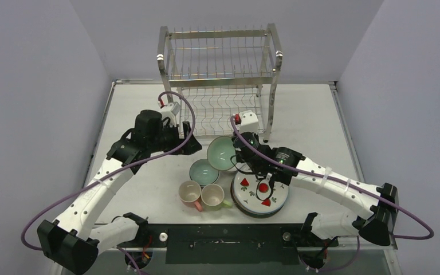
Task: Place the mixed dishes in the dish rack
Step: Pick up the bowl from the center of the board.
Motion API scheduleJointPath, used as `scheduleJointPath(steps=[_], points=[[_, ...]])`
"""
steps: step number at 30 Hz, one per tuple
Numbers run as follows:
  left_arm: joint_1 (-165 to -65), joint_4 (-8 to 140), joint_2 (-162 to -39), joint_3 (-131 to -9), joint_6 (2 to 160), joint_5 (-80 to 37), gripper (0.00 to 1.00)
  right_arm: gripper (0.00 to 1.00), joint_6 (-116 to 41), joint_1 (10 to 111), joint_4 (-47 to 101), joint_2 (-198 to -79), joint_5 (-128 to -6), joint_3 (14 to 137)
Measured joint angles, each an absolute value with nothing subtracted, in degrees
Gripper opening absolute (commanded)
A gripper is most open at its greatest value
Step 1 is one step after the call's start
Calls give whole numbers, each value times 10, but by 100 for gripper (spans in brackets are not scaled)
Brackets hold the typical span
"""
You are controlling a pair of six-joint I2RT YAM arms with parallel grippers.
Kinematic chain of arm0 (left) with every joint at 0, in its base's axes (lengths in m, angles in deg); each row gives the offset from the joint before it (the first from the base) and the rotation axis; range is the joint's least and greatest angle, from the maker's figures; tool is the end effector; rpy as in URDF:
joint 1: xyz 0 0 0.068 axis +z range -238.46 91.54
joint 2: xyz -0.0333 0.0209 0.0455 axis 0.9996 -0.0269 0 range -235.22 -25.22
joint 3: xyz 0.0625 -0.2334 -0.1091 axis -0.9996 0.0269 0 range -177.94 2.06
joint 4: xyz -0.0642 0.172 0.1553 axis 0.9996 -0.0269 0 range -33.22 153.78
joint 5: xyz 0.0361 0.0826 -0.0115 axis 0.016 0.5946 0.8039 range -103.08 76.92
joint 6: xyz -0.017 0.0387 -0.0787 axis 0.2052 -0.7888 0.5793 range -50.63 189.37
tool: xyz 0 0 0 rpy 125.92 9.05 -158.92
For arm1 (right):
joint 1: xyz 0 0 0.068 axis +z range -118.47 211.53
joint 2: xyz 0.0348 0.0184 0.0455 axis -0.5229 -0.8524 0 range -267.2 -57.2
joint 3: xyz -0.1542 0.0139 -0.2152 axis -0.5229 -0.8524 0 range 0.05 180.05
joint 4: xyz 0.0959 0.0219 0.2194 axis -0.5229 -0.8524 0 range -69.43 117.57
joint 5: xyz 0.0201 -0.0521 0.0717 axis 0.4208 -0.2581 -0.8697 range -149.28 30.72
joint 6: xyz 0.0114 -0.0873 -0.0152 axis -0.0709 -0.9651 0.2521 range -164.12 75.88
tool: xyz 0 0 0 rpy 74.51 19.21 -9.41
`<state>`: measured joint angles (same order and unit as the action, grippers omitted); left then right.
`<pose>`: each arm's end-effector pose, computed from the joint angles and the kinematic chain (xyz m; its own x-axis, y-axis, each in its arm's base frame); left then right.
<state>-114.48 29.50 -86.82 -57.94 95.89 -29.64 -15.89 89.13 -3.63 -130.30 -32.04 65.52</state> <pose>0.2093 -0.1274 0.3043 -0.7516 -0.1094 -0.6504 0.3268 0.7949 -0.5113 0.1844 0.2226 0.2975 -0.5606 -0.0989 -0.8221 -0.3343 0.9354 0.1155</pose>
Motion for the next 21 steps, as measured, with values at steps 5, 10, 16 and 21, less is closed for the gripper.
scheduleJointPath(steps=[5,10,16,21], points=[[-1158,309,-877,-579,984,-301,70,0,-165,925,-43,-1284,-302,657],[-1179,330,-887,-579,1007,-307,66,0,-171,954,-43,-1283,-285,667],[-1204,343,-894,-577,1025,-308,61,0,-180,979,-43,-1283,-269,685],[-1215,350,-900,-573,1035,-308,54,0,-183,992,-43,-1281,-255,695]])
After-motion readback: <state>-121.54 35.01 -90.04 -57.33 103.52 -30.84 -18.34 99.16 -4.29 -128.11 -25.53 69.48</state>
